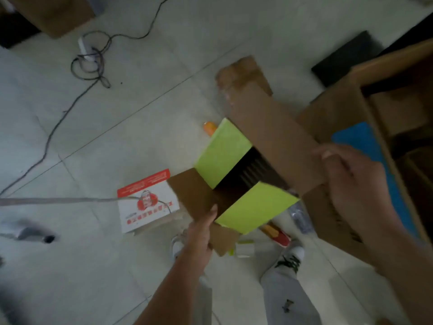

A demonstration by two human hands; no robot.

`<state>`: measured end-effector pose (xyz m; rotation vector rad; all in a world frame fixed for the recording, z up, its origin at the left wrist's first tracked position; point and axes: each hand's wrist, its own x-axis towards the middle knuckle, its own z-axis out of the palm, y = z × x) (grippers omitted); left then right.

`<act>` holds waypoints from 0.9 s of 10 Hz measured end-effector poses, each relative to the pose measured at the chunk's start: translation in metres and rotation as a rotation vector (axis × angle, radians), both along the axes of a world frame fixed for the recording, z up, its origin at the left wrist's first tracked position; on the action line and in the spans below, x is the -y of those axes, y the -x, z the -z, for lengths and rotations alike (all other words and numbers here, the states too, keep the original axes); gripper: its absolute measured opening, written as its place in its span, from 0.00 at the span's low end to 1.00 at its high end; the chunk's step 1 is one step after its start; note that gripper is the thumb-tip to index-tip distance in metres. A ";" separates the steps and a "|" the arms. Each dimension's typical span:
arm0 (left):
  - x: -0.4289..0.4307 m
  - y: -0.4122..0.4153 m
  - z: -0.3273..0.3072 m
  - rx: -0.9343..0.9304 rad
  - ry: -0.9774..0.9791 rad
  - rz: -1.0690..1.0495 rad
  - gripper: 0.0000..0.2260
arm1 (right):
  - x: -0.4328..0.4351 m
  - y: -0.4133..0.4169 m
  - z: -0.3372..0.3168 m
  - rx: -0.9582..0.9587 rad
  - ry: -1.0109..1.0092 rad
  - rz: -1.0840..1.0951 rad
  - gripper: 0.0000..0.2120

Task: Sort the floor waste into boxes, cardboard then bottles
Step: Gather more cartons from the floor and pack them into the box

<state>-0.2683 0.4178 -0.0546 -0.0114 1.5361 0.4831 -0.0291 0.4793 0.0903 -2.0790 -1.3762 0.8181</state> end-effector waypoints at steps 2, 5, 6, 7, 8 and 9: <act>-0.057 -0.036 -0.058 -0.103 -0.166 0.088 0.08 | 0.021 -0.047 -0.059 -0.423 -0.095 0.180 0.24; -0.159 -0.165 -0.231 -0.195 -0.721 0.294 0.11 | 0.000 -0.179 -0.109 -0.351 -0.104 0.421 0.19; -0.177 -0.222 -0.250 -0.112 -0.846 0.364 0.10 | 0.013 -0.231 -0.117 -0.219 -0.154 0.493 0.14; -0.167 -0.300 -0.242 -0.079 -0.828 0.501 0.10 | 0.046 -0.290 -0.119 -0.060 -0.157 0.585 0.15; -0.115 -0.369 -0.205 -0.183 -0.605 0.605 0.06 | 0.086 -0.348 -0.104 0.044 -0.080 0.677 0.14; -0.054 -0.407 -0.170 -0.082 -0.294 0.714 0.05 | 0.110 -0.391 -0.063 0.134 0.157 0.613 0.16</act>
